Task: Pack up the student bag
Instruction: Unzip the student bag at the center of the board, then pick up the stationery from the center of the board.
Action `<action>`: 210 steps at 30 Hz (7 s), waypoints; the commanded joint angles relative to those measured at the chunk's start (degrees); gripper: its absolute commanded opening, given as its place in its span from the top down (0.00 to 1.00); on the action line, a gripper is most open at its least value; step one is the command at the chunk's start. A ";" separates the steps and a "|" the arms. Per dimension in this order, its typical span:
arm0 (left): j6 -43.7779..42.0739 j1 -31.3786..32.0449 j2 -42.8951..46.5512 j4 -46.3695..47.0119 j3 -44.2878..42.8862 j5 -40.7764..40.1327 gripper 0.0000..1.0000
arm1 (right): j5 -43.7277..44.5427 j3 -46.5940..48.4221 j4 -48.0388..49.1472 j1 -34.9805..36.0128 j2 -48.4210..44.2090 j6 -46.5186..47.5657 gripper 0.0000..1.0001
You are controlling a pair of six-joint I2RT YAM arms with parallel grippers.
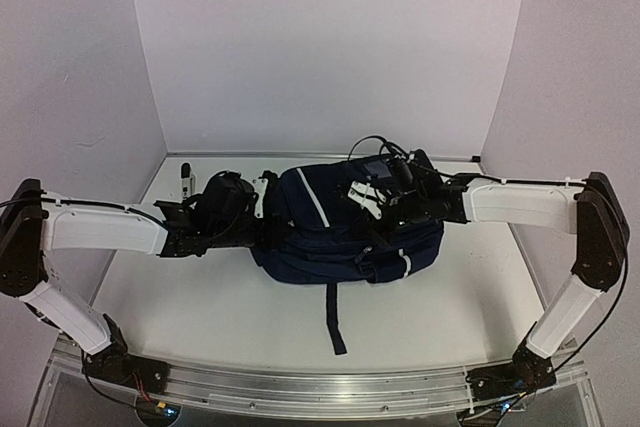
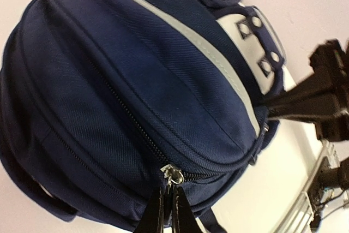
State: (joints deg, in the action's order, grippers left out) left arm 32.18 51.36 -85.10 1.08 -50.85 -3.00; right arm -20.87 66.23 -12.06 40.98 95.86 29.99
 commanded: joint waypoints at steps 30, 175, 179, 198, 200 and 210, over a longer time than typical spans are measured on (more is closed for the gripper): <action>-2.87 -1.35 -13.39 9.29 -8.38 22.83 1.00 | 2.08 5.69 -3.41 5.29 0.87 -5.61 0.39; -2.80 -46.12 -45.41 -32.08 -52.66 -5.73 0.48 | 2.40 13.51 -12.46 0.95 1.71 -15.45 1.00; -1.57 -46.11 -44.58 -31.31 -50.18 -3.68 0.75 | 1.49 14.93 -12.46 0.94 2.45 -16.68 1.00; -0.02 -34.47 2.66 -5.21 -3.19 21.44 1.00 | -0.17 27.11 -11.55 0.95 10.97 -27.23 1.00; 1.93 -32.40 8.67 -3.18 0.58 24.74 1.00 | 0.00 28.41 -11.50 0.88 11.60 -28.20 1.00; 10.80 -24.76 16.76 10.75 10.53 33.85 1.00 | -1.16 34.74 -11.25 0.86 14.36 -32.34 1.00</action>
State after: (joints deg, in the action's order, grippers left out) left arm 38.99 22.80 -67.51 0.18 -41.66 26.68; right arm -20.34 96.14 -28.36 41.52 109.52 0.64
